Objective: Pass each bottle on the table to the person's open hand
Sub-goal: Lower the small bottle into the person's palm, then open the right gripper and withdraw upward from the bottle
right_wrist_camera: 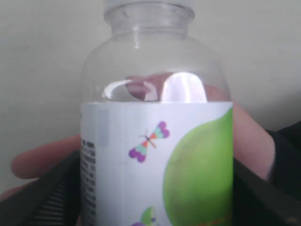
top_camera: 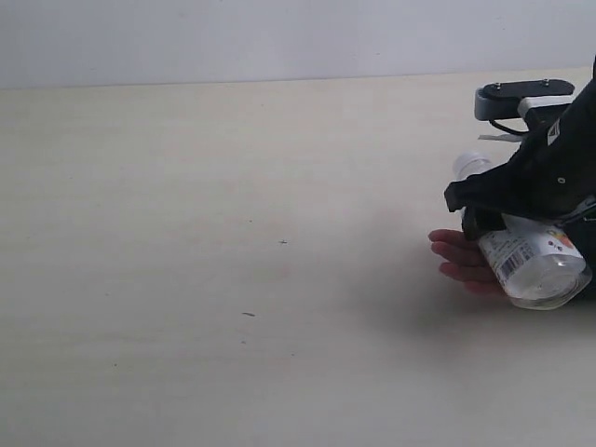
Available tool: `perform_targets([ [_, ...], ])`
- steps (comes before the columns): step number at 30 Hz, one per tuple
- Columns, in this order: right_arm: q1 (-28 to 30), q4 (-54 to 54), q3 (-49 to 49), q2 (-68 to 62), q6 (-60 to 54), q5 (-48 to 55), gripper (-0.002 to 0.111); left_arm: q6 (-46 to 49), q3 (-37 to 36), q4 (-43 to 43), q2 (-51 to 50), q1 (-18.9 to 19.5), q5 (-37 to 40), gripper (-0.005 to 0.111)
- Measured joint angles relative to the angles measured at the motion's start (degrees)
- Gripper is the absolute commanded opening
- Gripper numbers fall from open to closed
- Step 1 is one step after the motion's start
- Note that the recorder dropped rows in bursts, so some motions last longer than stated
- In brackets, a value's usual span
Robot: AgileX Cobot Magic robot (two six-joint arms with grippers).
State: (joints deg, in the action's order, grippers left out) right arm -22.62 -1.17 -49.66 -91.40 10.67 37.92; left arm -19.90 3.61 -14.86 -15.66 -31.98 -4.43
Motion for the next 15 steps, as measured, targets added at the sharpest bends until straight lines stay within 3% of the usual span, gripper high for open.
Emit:
perform_targets([
  [2, 0.0, 0.0, 0.0, -0.78, 0.0, -0.94, 0.001, 0.0, 0.0, 0.0, 0.0, 0.0, 0.0, 0.0],
  [4, 0.0, 0.0, 0.0, -1.61, 0.0, -1.9, 0.01, 0.0, 0.0, 0.0, 0.0, 0.0, 0.0, 0.0],
  [10, 0.0, -0.11, 0.0, -1.84, 0.0, -2.72, 0.076, 0.0, 0.0, 0.0, 0.0, 0.0, 0.0, 0.0],
  [15, 0.0, 0.14, 0.0, -1.93, -0.6, -3.06, 0.095, 0.0, 0.0, 0.0, 0.0, 0.0, 0.0, 0.0],
])
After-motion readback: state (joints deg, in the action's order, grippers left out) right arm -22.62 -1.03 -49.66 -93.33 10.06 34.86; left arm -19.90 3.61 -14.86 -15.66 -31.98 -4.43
